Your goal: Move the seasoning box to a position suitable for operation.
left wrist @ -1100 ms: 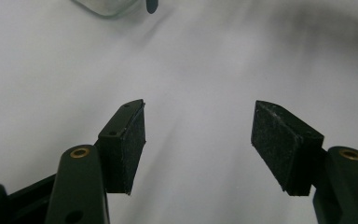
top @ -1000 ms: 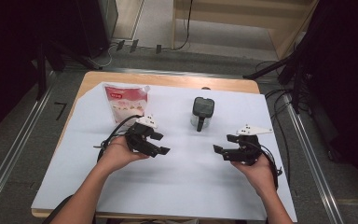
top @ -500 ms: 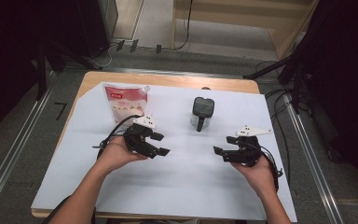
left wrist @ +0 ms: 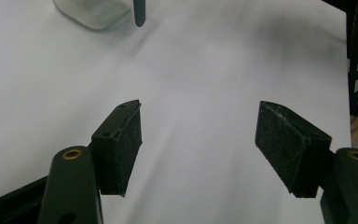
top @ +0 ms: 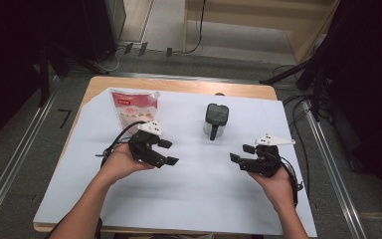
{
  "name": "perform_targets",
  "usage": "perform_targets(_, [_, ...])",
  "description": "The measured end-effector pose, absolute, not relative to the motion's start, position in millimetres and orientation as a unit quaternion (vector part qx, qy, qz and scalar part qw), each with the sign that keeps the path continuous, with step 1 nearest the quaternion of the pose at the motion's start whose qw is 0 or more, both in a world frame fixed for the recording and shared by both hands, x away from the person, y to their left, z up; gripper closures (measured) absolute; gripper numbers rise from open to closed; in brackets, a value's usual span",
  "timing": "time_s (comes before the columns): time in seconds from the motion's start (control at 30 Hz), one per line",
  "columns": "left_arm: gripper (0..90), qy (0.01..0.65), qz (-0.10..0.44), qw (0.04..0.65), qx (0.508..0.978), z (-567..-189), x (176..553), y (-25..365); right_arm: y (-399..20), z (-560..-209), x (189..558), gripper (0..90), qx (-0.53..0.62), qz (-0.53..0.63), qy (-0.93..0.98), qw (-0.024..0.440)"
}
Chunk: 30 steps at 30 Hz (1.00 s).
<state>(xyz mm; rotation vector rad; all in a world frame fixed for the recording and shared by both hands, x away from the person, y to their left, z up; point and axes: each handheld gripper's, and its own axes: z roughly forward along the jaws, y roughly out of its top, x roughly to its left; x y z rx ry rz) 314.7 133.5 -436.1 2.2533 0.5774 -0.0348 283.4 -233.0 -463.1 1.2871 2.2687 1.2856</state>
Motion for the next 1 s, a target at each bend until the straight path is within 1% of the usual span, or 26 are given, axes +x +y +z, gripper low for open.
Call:
perform_targets(0.03, [32.7,0.228,-0.014,0.396,0.889,-436,315,134,-232,-464,284,36.7,0.445,0.437,0.772,0.121])
perform_targets(0.13, [32.6,0.233,-0.014,0.401,0.886,-435,316,136,-230,-465,286,36.3,0.457,0.427,0.773,0.107])
perform_targets(0.17, [32.6,0.238,-0.011,0.404,0.883,-434,316,136,-226,-466,288,33.7,0.459,0.423,0.773,0.114])
perform_targets(0.2, [32.6,0.238,-0.011,0.404,0.883,-434,316,136,-226,-466,288,33.7,0.459,0.423,0.773,0.114])
perform_targets(0.23, [32.7,0.236,-0.014,0.403,0.884,-435,316,136,-223,-465,290,32.2,0.460,0.421,0.771,0.126])
perform_targets(0.33, [32.9,0.232,-0.023,0.400,0.886,-436,317,136,-222,-463,294,31.5,0.468,0.427,0.763,0.128])
perform_targets(0.37, [32.9,0.234,-0.025,0.400,0.886,-437,317,136,-223,-461,297,29.4,0.476,0.432,0.755,0.128])
perform_targets(0.4, [32.9,0.235,-0.024,0.398,0.887,-437,318,136,-223,-461,297,29.4,0.476,0.432,0.755,0.128])
perform_targets(0.47, [36.0,0.237,-0.021,0.396,0.887,-437,318,136,-223,-461,299,28.6,0.480,0.436,0.752,0.122])
perform_targets(0.53, [36.9,0.232,-0.016,0.400,0.886,-436,317,137,-221,-461,303,26.1,0.483,0.435,0.752,0.112])
perform_targets(0.6, [37.0,0.231,-0.019,0.402,0.886,-436,318,138,-219,-461,307,23.4,0.484,0.427,0.754,0.121])
perform_targets(0.73, [36.9,0.235,-0.021,0.401,0.885,-436,318,137,-216,-459,312,21.6,0.491,0.428,0.749,0.120])
perform_targets(0.77, [36.9,0.233,-0.020,0.400,0.886,-436,319,137,-213,-458,316,19.9,0.493,0.423,0.751,0.124])
perform_targets(1.0, [36.9,0.229,-0.025,0.395,0.889,-439,320,133,-206,-456,326,17.9,0.494,0.414,0.752,0.134])
